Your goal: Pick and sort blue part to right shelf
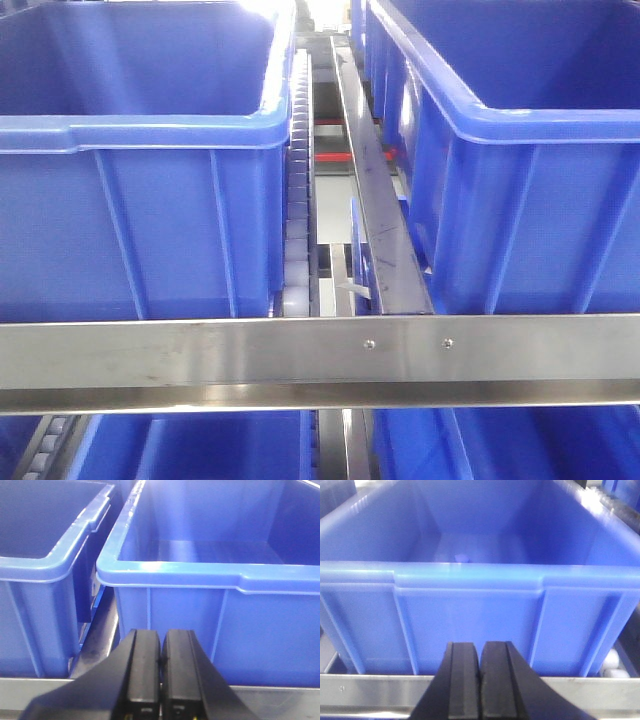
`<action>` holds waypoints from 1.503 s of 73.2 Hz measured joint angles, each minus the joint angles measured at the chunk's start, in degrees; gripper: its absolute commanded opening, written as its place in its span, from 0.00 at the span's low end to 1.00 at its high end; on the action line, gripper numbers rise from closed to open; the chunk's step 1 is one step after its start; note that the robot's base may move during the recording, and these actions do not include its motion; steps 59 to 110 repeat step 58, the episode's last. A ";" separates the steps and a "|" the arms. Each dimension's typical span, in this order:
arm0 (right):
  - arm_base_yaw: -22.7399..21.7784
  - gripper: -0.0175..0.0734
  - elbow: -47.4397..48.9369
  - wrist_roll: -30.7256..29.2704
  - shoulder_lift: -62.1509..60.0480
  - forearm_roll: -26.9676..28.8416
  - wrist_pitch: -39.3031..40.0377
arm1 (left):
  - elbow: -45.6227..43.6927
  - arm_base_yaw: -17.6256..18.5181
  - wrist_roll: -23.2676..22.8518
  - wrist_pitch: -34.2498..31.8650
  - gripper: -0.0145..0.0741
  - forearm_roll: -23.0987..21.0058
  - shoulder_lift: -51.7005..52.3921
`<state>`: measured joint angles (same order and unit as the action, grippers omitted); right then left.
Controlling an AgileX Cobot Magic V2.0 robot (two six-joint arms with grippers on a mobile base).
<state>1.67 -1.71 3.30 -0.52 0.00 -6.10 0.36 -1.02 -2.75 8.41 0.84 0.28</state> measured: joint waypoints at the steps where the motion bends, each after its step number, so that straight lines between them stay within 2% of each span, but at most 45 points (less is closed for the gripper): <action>1: 0.00 0.25 0.00 0.00 0.00 0.00 0.26 | 0.00 0.00 0.00 0.00 0.31 0.00 0.00; 110: 0.00 0.25 0.00 -0.02 0.00 0.00 1.41 | 0.00 0.00 0.00 0.00 0.31 0.00 0.00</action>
